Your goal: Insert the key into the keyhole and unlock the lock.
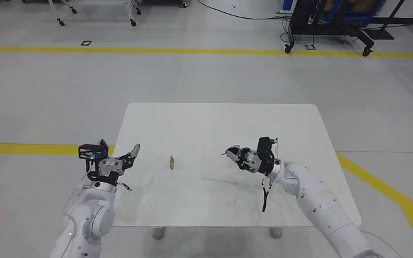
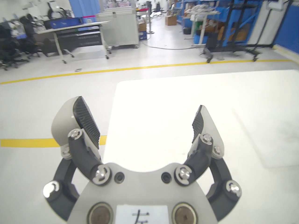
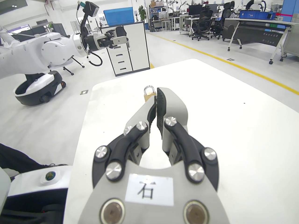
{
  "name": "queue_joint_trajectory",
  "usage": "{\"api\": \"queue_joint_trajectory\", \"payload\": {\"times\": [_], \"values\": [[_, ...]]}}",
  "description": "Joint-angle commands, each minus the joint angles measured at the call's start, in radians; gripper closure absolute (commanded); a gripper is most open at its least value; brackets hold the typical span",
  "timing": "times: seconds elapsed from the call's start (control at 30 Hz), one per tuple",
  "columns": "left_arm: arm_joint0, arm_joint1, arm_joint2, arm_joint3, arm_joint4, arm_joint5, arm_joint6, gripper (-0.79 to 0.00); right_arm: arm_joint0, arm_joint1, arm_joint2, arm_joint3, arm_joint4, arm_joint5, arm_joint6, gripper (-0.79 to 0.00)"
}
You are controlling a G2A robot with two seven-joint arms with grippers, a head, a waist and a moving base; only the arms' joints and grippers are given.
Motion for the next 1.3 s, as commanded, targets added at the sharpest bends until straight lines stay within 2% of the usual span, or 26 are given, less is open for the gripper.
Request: {"api": "queue_joint_trajectory", "payload": {"times": [0.0,0.13,0.27,0.37,0.5,0.63,0.77,0.83,0.9,0.97,1.03,1.07,1.13,1.17,1.27], "values": [[-0.031,-0.004,0.032,0.004,-0.159,-0.108,-0.004,-0.785,0.01,-0.009,-0.025,0.017,0.113,-0.032,0.007,0.0],[-0.09,-0.013,0.094,0.051,-0.463,-0.311,-0.041,-0.785,0.041,-0.021,-0.118,0.046,0.397,-0.032,0.09,0.0],[-0.18,-0.022,0.183,0.13,-0.788,-0.484,-0.175,-0.785,0.073,-0.016,-0.198,0.051,0.751,-0.032,0.252,0.0],[-0.267,-0.03,0.256,0.203,-1.02,-0.537,-0.29,-0.785,0.098,-0.007,-0.233,0.046,0.989,-0.032,0.421,0.0],[-0.37,-0.043,0.333,0.324,-1.159,-0.564,-0.379,-0.785,0.109,0.001,-0.241,0.026,1.247,-0.032,0.614,0.0],[-0.437,-0.054,0.388,0.435,-1.143,-0.601,-0.427,-0.785,0.11,0.001,-0.226,0.02,1.443,-0.032,0.8,0.0],[-0.472,-0.057,0.408,0.49,-1.083,-0.658,-0.443,-0.785,0.12,-0.015,-0.22,0.059,1.557,-0.032,0.947,0.0],[-0.481,-0.058,0.414,0.508,-1.063,-0.691,-0.452,-0.683,0.136,-0.029,-0.228,0.1,1.579,-0.032,0.997,0.0],[-0.486,-0.059,0.42,0.523,-1.048,-0.711,-0.454,-0.622,0.152,-0.045,-0.239,0.132,1.596,-0.032,1.025,0.0],[-0.492,-0.06,0.427,0.536,-1.025,-0.713,-0.457,-0.65,0.166,-0.061,-0.248,0.16,1.613,-0.032,1.046,0.0],[-0.495,-0.062,0.436,0.542,-1.024,-0.724,-0.454,-0.631,0.178,-0.077,-0.252,0.18,1.618,-0.032,1.059,0.0],[-0.496,-0.062,0.439,0.547,-1.025,-0.73,-0.452,-0.597,0.182,-0.084,-0.253,0.187,1.618,-0.032,1.063,0.0],[-0.5,-0.064,0.445,0.558,-1.02,-0.737,-0.451,-0.437,0.188,-0.099,-0.255,0.206,1.613,-0.032,1.071,0.0],[-0.502,-0.065,0.448,0.561,-1.022,-0.738,-0.45,-0.406,0.192,-0.106,-0.255,0.216,1.607,-0.032,1.074,0.0],[-0.508,-0.064,0.454,0.56,-0.999,-0.745,-0.462,-0.422,0.2,-0.124,-0.252,0.246,1.583,-0.032,1.071,0.0]]}}
